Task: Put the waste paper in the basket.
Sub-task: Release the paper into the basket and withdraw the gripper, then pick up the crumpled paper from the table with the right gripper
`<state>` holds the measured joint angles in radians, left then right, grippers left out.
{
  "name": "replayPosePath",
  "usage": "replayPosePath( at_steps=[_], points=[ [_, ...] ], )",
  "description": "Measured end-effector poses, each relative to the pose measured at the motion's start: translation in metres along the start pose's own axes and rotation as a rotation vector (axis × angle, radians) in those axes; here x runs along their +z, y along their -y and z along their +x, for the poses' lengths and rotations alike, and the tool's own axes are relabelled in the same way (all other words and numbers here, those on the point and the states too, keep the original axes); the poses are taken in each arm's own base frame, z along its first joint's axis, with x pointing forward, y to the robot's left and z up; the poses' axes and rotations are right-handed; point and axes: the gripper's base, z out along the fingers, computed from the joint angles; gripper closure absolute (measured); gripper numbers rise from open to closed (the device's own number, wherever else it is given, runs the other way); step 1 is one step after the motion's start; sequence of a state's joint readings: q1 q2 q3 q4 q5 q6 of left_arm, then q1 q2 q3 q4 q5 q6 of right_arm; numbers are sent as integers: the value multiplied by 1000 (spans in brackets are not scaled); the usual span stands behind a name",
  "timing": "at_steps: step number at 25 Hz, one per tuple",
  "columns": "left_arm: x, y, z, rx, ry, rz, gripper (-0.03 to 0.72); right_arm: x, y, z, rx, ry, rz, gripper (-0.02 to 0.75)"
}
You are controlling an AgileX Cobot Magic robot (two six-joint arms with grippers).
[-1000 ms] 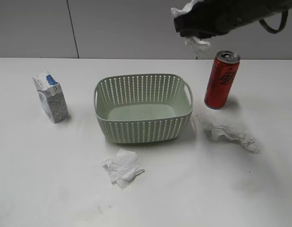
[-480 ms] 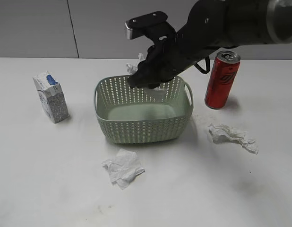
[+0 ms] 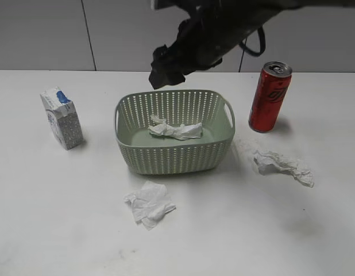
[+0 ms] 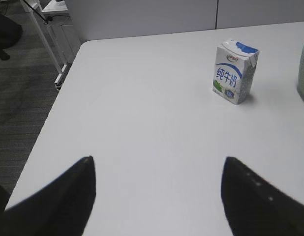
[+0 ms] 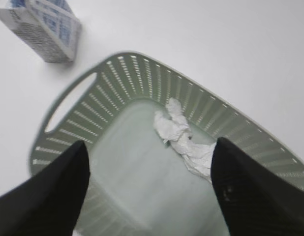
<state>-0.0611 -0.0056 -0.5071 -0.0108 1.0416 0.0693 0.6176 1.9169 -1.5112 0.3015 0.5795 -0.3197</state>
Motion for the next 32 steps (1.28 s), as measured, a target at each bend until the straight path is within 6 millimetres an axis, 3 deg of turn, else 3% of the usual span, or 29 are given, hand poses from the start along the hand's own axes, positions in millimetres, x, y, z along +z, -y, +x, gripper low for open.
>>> replayPosePath(
  at_steps=[3, 8, 11, 15, 19, 22, 28, 32],
  points=[
    [0, 0, 0, 0, 0, 0, 102, -37, -5, -12, -43, -77, 0, 180],
    [0, 0, 0, 0, 0, 0, 102, -73, 14, 10, -22, -322, 69, 186],
    [0, 0, 0, 0, 0, 0, 102, -89, 47, 38, 102, -338, 105, 187],
    [0, 0, 0, 1, 0, 0, 102, -102, 94, 96, 297, -278, 205, 187],
    [0, 0, 0, 1, 0, 0, 104, -85, 107, 146, 366, -250, 270, 187],
    [0, 0, 0, 1, 0, 0, 106, -66, 111, 164, 367, -191, 310, 187],
    [0, 0, 0, 1, 0, 0, 107, -32, 126, 173, 346, -79, 378, 192],
    [0, 0, 0, 1, 0, 0, 109, -12, 125, 182, 339, -117, 364, 194]
  ],
)
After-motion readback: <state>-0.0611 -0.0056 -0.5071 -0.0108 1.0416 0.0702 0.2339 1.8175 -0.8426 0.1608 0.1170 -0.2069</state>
